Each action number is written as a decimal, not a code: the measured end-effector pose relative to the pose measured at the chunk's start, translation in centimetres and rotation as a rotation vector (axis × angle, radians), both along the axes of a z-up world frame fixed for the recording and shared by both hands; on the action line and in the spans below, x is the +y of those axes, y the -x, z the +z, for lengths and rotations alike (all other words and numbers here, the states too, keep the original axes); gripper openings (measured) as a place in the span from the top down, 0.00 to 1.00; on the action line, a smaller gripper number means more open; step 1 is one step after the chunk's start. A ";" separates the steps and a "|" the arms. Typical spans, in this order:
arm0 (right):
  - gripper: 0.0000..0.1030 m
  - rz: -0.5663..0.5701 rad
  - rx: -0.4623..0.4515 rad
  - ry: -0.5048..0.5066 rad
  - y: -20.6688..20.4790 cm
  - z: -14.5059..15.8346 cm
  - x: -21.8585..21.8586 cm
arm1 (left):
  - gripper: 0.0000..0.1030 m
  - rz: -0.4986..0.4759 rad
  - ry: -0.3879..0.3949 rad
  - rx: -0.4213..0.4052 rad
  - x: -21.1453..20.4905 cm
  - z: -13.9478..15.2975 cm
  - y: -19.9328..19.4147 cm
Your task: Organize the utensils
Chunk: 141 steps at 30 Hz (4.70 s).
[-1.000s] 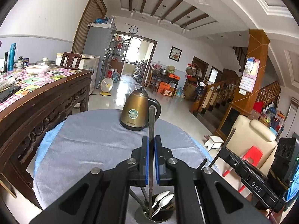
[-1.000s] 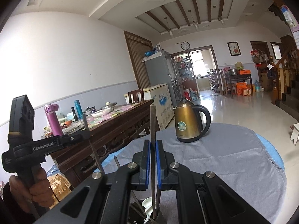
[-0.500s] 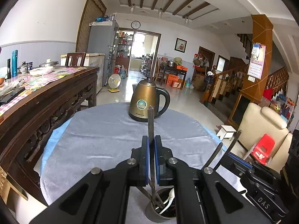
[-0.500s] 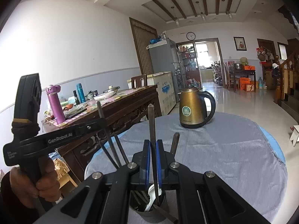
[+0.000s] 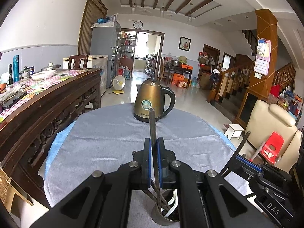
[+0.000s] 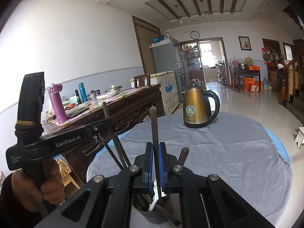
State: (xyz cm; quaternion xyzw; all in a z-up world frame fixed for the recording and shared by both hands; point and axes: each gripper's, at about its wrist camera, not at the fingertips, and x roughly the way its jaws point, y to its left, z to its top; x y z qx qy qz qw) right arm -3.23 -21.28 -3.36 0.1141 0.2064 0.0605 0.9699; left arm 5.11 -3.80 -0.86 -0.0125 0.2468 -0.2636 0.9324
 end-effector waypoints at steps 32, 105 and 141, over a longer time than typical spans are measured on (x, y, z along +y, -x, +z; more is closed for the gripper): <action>0.92 0.017 0.061 -0.041 -0.7 -1.3 -0.6 | 0.94 -0.027 -0.044 0.073 -1.1 -1.9 -0.4; 0.69 0.024 0.108 0.011 6.7 0.1 3.4 | 0.21 0.255 -0.380 0.083 4.2 -3.2 7.8; 0.38 -0.192 0.257 -0.014 12.4 -1.2 5.2 | 0.20 0.258 -0.358 0.092 4.6 -2.4 14.0</action>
